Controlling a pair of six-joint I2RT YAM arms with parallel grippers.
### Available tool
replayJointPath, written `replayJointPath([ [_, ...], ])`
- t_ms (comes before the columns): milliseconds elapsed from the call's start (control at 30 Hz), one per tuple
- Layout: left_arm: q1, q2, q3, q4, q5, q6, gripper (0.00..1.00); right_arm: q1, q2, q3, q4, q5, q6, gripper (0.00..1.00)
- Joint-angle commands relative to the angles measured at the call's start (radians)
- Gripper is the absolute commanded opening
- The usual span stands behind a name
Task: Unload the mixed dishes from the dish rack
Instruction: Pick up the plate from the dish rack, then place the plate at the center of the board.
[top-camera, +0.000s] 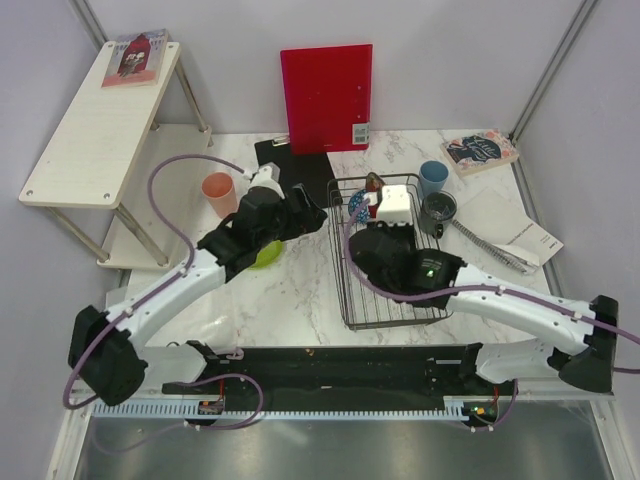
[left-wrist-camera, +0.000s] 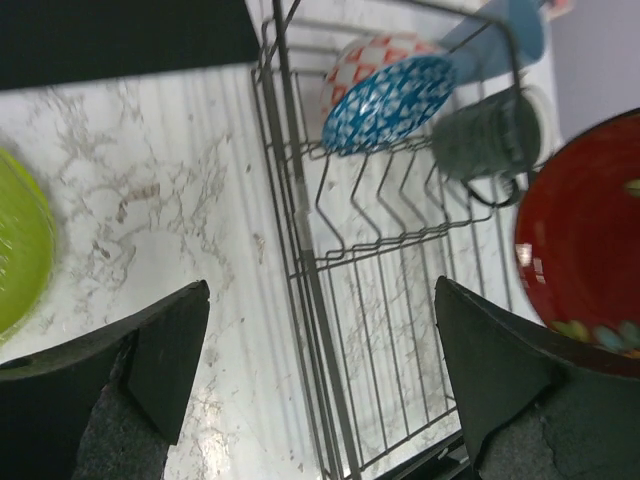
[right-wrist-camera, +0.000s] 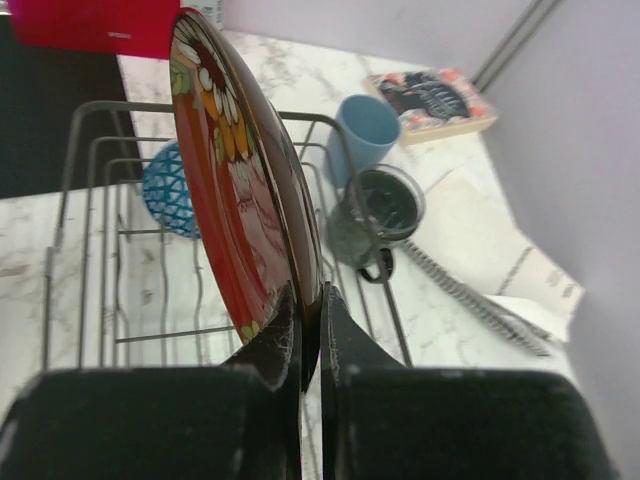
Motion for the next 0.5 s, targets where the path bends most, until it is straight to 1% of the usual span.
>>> replayJointPath([
  [0,0.005,-0.142,0.02,-0.02,-0.058,0.083,0.99,-0.185,-0.161,0.035,0.098,-0.348,0.075,0.0],
  [33,0.005,-0.168,0.009,-0.02,-0.056,0.083,0.99,-0.233,-0.194,-0.014,0.142,-0.475,0.092,0.0],
  [67,0.006,-0.214,-0.003,-0.018,-0.05,0.083,0.99,-0.317,-0.218,-0.031,0.205,-0.674,0.104,0.0],
  [100,0.006,-0.24,-0.032,-0.014,-0.038,0.085,0.99,-0.348,-0.243,-0.04,0.225,-0.772,0.114,0.0],
  [133,0.006,-0.265,-0.049,0.003,-0.033,0.086,0.99,-0.369,-0.24,-0.034,0.232,-0.838,0.129,0.0],
  [167,0.008,-0.318,-0.066,0.015,-0.024,0.085,0.99,-0.401,-0.232,-0.025,0.236,-0.965,0.132,0.0],
  [233,0.008,-0.371,-0.121,0.053,0.017,0.105,0.99,-0.425,-0.214,-0.02,0.262,-1.086,0.146,0.0],
  [267,0.009,-0.398,-0.139,0.093,0.032,0.118,0.99,-0.446,-0.211,-0.019,0.3,-1.216,0.169,0.0],
  [300,0.009,-0.441,-0.162,0.104,0.055,0.122,0.99,-0.455,-0.199,-0.023,0.324,-1.274,0.187,0.0],
  [367,0.009,-0.474,-0.176,0.112,0.069,0.128,0.99,-0.478,-0.186,-0.049,0.415,-1.404,0.251,0.0],
  [400,0.009,-0.494,-0.186,0.109,0.08,0.131,0.99,-0.48,-0.168,-0.057,0.436,-1.482,0.27,0.0],
  [467,0.009,-0.511,-0.193,0.095,0.085,0.129,0.99,-0.482,-0.15,-0.082,0.495,-1.529,0.304,0.0],
])
